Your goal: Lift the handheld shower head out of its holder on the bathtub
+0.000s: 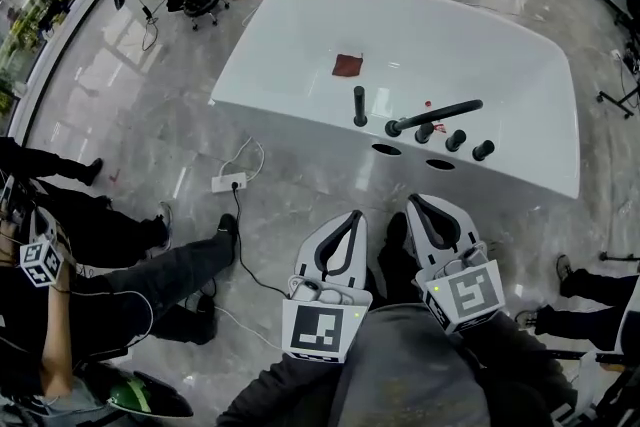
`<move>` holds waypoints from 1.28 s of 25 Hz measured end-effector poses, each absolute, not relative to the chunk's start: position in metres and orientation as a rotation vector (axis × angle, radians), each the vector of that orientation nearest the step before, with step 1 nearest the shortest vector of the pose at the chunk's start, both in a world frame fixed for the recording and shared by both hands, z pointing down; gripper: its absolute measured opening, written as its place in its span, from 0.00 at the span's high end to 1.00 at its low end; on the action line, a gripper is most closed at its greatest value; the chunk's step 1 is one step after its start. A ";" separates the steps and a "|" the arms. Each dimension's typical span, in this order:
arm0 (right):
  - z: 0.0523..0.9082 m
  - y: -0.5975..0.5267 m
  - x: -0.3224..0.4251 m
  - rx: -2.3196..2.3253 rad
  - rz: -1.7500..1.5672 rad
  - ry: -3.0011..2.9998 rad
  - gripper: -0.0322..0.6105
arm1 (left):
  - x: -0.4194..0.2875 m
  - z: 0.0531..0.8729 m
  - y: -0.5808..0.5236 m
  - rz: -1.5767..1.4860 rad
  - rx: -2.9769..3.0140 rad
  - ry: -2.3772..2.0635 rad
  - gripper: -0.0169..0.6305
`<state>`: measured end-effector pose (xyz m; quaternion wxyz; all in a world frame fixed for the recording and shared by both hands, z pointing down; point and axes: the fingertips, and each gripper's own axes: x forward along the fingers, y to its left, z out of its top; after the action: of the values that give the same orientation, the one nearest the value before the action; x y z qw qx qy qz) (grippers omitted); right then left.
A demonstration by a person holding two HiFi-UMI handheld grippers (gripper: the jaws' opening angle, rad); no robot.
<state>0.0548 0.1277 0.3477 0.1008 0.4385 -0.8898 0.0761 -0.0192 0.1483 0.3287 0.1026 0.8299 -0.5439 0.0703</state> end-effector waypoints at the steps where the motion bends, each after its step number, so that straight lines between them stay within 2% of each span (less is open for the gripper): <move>1: 0.347 0.121 0.055 1.303 0.228 -2.631 0.94 | -0.019 0.328 0.142 0.214 2.451 -1.603 0.97; 23: 0.382 -0.058 0.057 1.180 0.378 -2.659 0.94 | -0.006 0.349 -0.040 0.359 2.368 -1.620 0.97; 32: 0.371 -0.085 0.031 1.118 0.340 -2.679 0.94 | -0.031 0.339 -0.063 0.316 2.332 -1.672 0.97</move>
<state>0.0314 -0.0849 0.3712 0.1093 0.3803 -0.9111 0.1155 -0.0306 -0.0631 0.3393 0.1273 0.8012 -0.5744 0.1087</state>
